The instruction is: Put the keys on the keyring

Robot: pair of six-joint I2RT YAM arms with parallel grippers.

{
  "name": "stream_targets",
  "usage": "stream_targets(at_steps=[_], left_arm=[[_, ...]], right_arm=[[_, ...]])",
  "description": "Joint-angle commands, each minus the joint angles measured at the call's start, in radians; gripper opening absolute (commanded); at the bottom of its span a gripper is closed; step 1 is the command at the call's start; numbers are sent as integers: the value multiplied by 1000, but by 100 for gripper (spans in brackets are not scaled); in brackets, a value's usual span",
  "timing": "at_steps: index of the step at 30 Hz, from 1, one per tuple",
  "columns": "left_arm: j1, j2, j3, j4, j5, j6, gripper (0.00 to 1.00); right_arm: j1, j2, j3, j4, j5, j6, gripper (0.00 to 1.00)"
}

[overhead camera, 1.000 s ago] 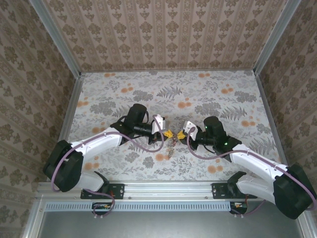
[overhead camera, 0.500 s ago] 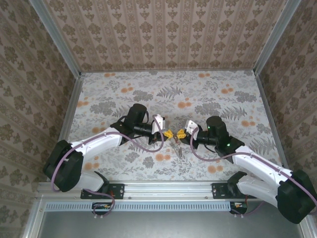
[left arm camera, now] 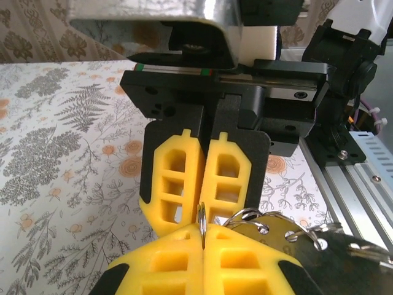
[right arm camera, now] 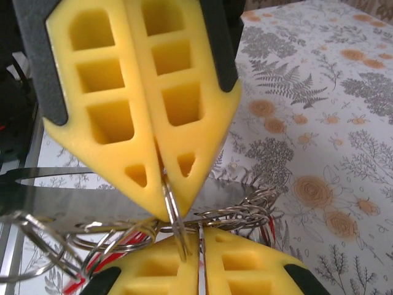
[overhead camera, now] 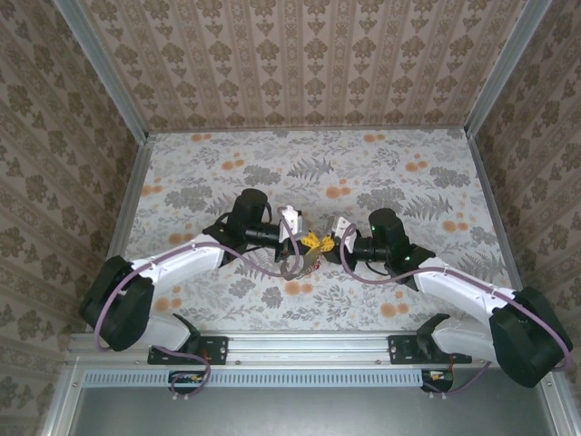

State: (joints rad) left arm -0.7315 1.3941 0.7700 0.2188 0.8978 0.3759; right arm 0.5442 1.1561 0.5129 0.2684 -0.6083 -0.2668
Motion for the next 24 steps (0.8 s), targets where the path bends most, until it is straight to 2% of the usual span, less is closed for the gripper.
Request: stream_targets(at_steps=[1, 5, 7, 13, 15, 24], left_arm=[[-8, 8, -18, 88, 49, -41, 0], [-6, 8, -33, 100, 24, -52, 0], [-5, 4, -38, 87, -3, -45, 0], [-2, -25, -30, -44, -103, 35, 0], [7, -38, -35, -73, -128, 51, 0], [19, -95, 15, -294, -246, 175, 0]], right_arm=[[11, -7, -10, 137, -23, 63, 11], [11, -38, -14, 112, -3, 56, 12], [11, -55, -14, 75, 55, 44, 12], [13, -121, -21, -77, 216, -35, 15], [12, -147, -28, -101, 250, -47, 20], [10, -237, -70, -102, 390, -31, 30]])
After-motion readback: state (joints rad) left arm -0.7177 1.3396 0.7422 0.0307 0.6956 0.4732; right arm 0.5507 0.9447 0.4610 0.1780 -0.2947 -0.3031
